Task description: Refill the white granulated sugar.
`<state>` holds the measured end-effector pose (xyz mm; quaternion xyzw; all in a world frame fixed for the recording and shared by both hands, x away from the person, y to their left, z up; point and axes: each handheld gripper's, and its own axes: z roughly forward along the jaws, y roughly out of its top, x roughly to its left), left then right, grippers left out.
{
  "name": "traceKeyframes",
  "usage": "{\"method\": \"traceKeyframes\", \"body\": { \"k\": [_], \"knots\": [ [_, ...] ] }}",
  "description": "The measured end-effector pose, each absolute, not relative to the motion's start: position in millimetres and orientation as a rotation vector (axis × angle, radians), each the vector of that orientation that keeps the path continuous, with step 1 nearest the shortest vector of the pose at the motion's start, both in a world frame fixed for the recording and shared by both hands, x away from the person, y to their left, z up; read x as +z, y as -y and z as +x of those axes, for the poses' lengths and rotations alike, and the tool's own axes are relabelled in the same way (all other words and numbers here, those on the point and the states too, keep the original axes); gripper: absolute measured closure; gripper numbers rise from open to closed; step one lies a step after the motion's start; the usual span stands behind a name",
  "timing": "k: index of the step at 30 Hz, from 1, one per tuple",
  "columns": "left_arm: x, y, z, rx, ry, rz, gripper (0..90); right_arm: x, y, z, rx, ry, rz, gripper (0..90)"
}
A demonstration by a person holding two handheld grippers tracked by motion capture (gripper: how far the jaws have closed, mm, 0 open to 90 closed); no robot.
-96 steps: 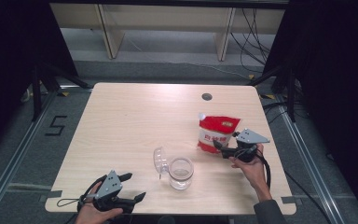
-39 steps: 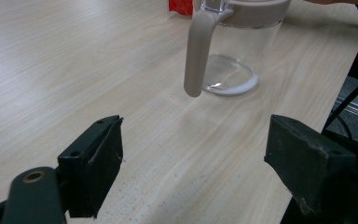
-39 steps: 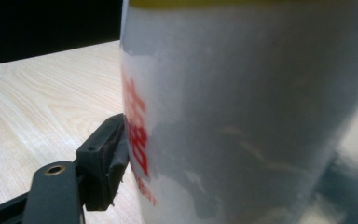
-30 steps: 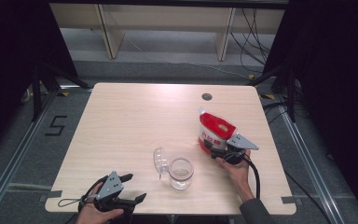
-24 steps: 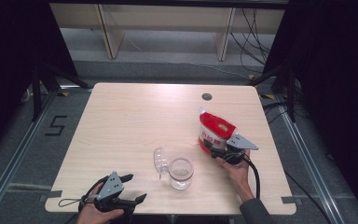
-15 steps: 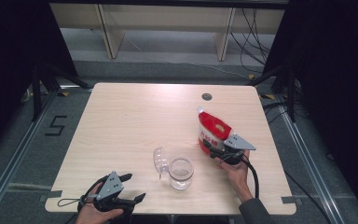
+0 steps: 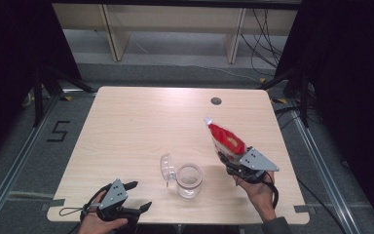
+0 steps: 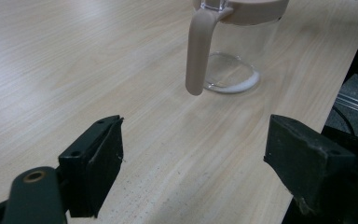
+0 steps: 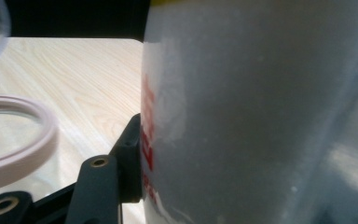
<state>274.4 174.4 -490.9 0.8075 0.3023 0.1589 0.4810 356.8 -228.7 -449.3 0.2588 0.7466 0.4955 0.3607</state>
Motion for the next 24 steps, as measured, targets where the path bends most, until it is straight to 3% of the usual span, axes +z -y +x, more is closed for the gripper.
{"method": "traceKeyframes", "body": {
  "k": [13,24],
  "knots": [
    [-492.9,-172.7,274.7,0.381,-0.734,1.977,18.9,-431.7,229.6,310.8,1.179,-1.948,0.572,46.5],
    [-493.0,-172.5,274.8,0.383,-0.734,1.979,18.9,-430.3,227.4,284.5,0.872,-1.993,0.397,46.6]
  ]
}}
